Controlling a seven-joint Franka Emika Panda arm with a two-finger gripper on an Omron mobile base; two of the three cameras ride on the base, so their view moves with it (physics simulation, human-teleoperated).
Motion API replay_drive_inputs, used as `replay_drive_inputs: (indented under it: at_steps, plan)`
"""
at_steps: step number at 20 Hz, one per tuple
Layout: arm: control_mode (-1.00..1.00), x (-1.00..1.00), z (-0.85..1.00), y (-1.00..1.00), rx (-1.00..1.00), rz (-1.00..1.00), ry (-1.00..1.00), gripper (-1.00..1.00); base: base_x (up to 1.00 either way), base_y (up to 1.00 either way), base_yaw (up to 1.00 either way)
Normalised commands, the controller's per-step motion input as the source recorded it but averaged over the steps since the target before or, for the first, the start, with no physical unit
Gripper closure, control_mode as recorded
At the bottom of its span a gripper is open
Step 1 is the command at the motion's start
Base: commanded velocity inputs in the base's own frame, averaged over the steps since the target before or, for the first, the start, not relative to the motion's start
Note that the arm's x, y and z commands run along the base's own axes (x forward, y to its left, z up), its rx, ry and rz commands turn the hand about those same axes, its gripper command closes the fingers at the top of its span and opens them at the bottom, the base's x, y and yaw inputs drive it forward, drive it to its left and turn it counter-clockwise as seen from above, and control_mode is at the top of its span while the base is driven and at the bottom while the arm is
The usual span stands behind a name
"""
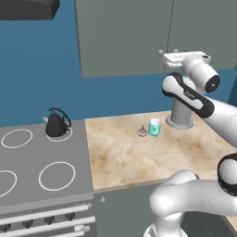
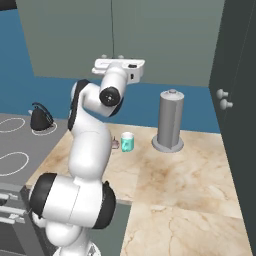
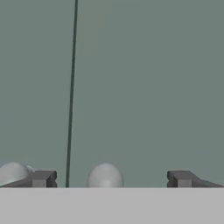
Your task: Pick the pan from the cabinet and place it on the stove. Then turn on the stove burner for the pan.
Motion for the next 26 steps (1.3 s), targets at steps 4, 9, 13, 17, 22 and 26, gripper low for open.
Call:
replay_drive_inputs:
  at_steps: [4,9,13,17,22,26]
  plan:
    - [-1.0,0.22,0.0,0.0,0.0,0.0,0.0,-1.0,0.0,0.0,0.0]
    - [-1.0,0.16,-0.01,0.0,0.0,0.0,0.0,-1.0,0.0,0.0,0.0]
    - [-1.0,0.17,-0.02,0.0,0.0,0.0,0.0,1.0,0.0,0.0,0.0]
    - [-1.0,0.13,0.0,0.0,0.0,0.01,0.0,1.0,0.0,0.0,0.0]
    - [-1.0,0.01,0.0,0.23,0.0,0.0,-0.01,1.0,0.0,0.0,0.0]
    - [-1.0,0.0,-0.02,0.33,0.0,0.0,0.0,1.0,0.0,0.0,0.0]
